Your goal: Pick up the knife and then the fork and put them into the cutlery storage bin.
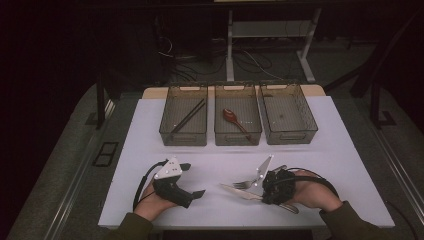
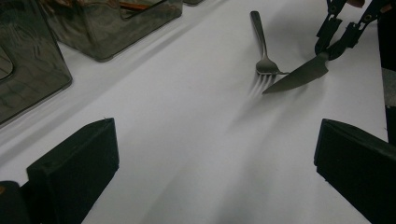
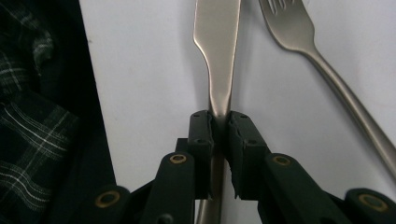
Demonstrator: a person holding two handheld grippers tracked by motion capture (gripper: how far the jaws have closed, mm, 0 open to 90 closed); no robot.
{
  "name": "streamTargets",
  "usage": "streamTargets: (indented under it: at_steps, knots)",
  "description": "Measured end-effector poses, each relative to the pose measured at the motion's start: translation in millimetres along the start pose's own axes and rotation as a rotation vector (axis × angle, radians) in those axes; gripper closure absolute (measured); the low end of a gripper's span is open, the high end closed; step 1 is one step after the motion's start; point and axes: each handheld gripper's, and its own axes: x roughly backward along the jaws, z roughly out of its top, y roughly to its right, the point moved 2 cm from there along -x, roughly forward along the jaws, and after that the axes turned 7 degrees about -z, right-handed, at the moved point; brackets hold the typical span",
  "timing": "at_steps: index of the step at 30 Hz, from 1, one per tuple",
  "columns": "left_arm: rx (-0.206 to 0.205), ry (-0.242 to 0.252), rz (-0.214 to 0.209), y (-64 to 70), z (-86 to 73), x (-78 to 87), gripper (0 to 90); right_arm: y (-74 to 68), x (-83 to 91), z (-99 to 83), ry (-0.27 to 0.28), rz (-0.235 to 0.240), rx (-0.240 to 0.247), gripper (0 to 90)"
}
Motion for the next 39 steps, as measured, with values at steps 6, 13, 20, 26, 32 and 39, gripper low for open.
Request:
streamTargets:
  at_steps: [6,13,20,26,32,39]
  knots:
    - [0.003,0.004,0.001,0.3,0.2,0.1,0.0,7.0,9.0,-0.2,0.113,-0.008,-0.057,78.9]
    - [0.003,0.004,0.001,0.2,0.1,0.0,0.0,30.4,26.2,-13.9,0.299,-0.062,-0.210,79.4]
    - [0.001,0.004,0.002,0.3,0.3,0.2,0.0,50.9,30.5,-30.8,0.362,-0.116,-0.356,79.6]
    - [-0.004,-0.001,0.000,-0.2,0.1,-0.2,0.0,68.7,46.9,-40.9,0.440,-0.186,-0.427,79.5]
    - [0.003,0.001,0.002,-0.3,0.2,0.4,0.0,91.7,66.3,-51.2,0.510,-0.265,-0.501,79.4]
    - [0.008,0.008,0.000,-0.7,-0.1,0.8,0.0,124.0,92.1,-52.1,0.576,-0.346,-0.569,79.4]
